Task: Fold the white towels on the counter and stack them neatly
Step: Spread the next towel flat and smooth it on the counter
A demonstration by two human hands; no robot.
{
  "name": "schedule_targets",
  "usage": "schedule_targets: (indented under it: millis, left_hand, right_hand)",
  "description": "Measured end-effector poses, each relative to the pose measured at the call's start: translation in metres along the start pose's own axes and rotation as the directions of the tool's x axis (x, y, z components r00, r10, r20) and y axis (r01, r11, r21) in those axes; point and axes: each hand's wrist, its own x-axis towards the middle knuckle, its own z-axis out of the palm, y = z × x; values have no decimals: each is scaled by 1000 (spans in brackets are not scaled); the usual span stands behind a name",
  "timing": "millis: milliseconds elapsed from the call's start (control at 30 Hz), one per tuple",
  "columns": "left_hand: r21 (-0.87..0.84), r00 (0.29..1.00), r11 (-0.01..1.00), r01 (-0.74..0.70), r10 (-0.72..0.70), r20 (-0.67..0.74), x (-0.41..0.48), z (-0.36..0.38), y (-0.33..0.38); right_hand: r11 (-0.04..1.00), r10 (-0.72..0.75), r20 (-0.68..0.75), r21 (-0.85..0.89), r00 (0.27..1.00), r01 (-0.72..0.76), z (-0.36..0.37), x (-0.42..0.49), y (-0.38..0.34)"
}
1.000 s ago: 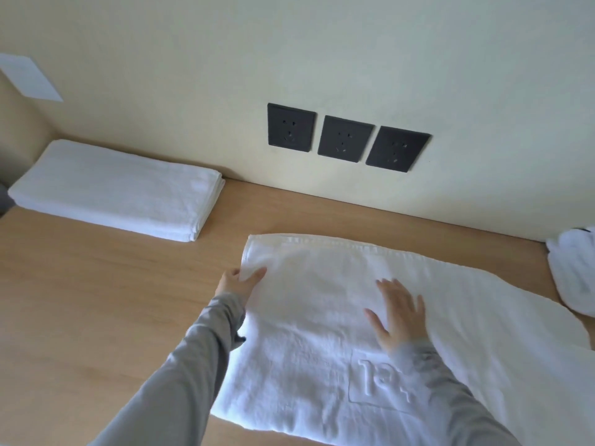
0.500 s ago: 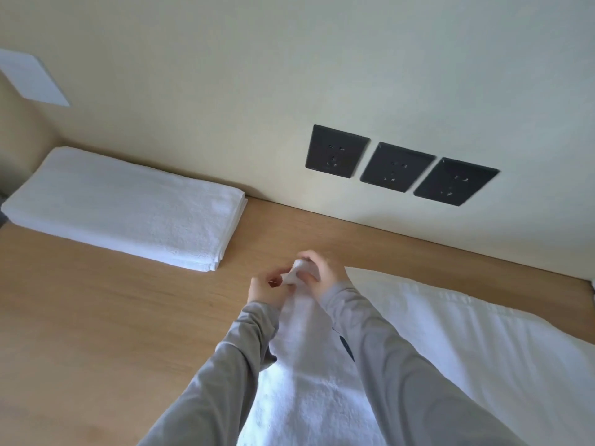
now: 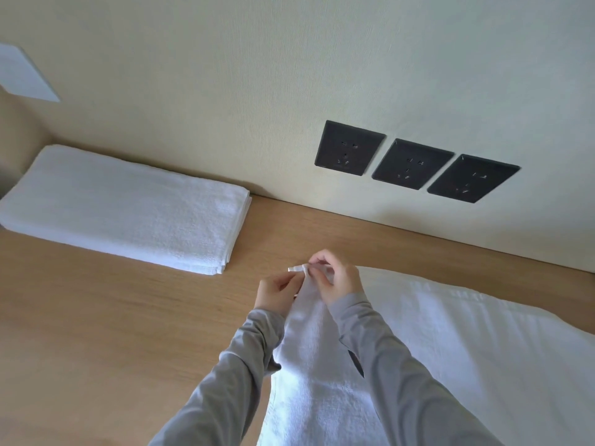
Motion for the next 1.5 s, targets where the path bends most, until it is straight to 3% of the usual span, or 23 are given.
schedule_targets:
  millis: [267,433,667,1000,1067,1167,1233,1433,1500]
  left_hand:
    - [73,998,997,-30,35,-61,-4,8,4]
    - [123,993,992,-25,39,-112,-3,10,7]
    - [163,985,984,-64,89,-145,-8,4,10]
    - [197,991,972,-126,134,-26,-11,-4,9]
    - [257,995,963,-75,88,-41,-7,-6,7]
    - [400,964,911,105,6,-265,5,-13,4]
    - [429,961,883,193,-83,-263,12,-11,4]
    - [186,920,914,360,-316,-231,27,16,12]
    - [193,919,909,369,-325,-224,26,21,16]
  right_hand:
    - [999,48,99,13,994,-49,-6,-7,-2]
    - [999,-33,46,-24,998,34,-13,-11,-3]
    - [1000,-6,42,27,999,5,-19,-14,-10]
    - [999,6,126,-45,992,0,-21,-14,-17]
    - [997,8,117,-78,993,1,-24,-19,-14]
    - [997,56,57,-47,997,-53,-32,-29,-11]
    - [996,68,36,-54,997,-66,-37,-35,-9]
    - [997,69,-38,40,997,-68,-48,-45,-16]
    - [998,35,-52,50,998,-33,-52,-45,-20]
